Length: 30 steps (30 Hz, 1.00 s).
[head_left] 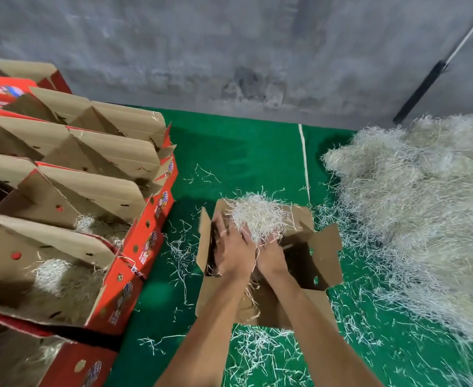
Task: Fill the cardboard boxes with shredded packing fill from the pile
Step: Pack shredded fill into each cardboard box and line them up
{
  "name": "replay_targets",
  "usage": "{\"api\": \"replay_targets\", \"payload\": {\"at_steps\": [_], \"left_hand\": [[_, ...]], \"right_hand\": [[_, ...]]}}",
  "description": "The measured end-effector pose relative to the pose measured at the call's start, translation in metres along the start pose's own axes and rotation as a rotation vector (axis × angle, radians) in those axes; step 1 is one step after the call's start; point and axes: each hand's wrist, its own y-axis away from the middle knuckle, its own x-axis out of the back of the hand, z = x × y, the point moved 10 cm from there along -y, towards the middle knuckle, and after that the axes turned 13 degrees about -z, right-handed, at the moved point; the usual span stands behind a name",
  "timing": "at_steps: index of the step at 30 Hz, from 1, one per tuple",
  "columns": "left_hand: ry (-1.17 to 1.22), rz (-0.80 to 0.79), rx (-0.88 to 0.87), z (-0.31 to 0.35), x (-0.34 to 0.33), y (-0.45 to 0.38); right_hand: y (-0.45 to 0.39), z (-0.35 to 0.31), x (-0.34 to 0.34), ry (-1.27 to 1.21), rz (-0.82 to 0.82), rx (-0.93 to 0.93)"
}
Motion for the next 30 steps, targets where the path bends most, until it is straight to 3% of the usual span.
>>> {"api": "replay_targets", "payload": {"at_steps": [3, 7, 9, 13, 19, 24, 26, 29, 30], "left_hand": [[0.016, -0.074, 0.036, 0.002, -0.004, 0.0], [0.037, 0.091, -0.228, 0.021, 0.02, 0.008], [0.139, 0.096, -0.293, 0.017, 0.028, 0.008], [0.532, -0.116, -0.166, -0.006, 0.021, 0.006], [0.779, -0.03, -0.029, -0.028, 0.031, 0.016], [0.994, 0.039, 0.034, -0.035, 0.042, 0.026], [0.971, 0.043, 0.066, -0.021, 0.029, 0.039], [0.797, -0.201, -0.009, 0.008, -0.01, 0.052], [0.809, -0.212, 0.008, 0.003, -0.007, 0.052]], "right_hand": [[-0.009, 0.008, 0.005, -0.044, 0.009, -0.014], [0.003, 0.004, 0.012, -0.335, -0.006, 0.107], [0.014, 0.011, 0.026, -0.421, -0.005, 0.145], [0.033, 0.033, 0.063, -0.447, 0.044, 0.132], [0.053, 0.053, 0.079, -0.613, 0.1, 0.141], [0.061, 0.077, 0.086, -0.816, 0.172, 0.026], [0.064, 0.059, 0.071, -0.871, 0.155, 0.049], [0.065, 0.025, 0.045, -0.822, 0.009, 0.15], [0.066, 0.026, 0.051, -0.804, 0.001, 0.141]]}}
